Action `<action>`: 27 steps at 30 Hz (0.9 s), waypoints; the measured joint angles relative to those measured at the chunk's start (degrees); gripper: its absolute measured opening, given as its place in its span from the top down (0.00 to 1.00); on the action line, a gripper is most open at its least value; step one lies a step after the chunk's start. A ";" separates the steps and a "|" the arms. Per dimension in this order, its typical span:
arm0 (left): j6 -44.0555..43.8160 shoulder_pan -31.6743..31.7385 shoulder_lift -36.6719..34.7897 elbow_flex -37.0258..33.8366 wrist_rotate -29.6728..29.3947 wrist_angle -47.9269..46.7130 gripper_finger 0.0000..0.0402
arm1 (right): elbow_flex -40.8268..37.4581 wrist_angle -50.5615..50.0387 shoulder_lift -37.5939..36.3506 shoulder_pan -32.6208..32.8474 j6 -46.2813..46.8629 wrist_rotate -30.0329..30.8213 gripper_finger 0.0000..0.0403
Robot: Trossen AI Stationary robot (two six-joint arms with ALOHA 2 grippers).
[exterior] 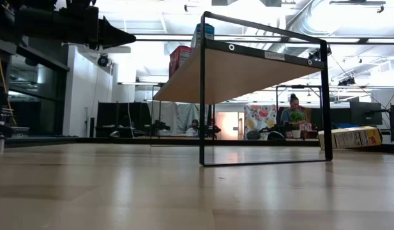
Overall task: Stack cereal on shelf
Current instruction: Put the blue cereal box aligned with the other blue cereal box on the shelf
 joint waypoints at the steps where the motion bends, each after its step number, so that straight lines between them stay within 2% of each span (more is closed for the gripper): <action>1: -0.01 0.00 0.00 0.00 0.00 0.00 0.92 | 0.83 -2.84 0.06 -3.34 -0.09 -1.13 0.73; 3: -0.03 0.00 0.00 0.00 0.00 0.01 0.92 | 1.15 -7.48 0.10 -9.99 0.46 -4.13 0.73; 7: -0.02 0.00 0.00 0.00 0.00 0.04 0.92 | -2.79 -5.37 -0.34 -21.63 -4.66 -11.53 0.73; 12: -1.25 0.00 0.00 0.02 0.00 -0.22 0.92 | -8.05 -6.53 1.28 -31.62 -8.00 -18.69 0.73; 20: -1.55 0.00 0.00 0.02 -0.01 -0.23 0.92 | -19.78 -4.26 1.36 -37.03 -10.50 -24.55 0.73; 27: -1.53 0.00 0.00 0.02 -0.02 -0.20 0.92 | -23.11 2.65 1.31 -37.08 -13.27 -26.25 0.73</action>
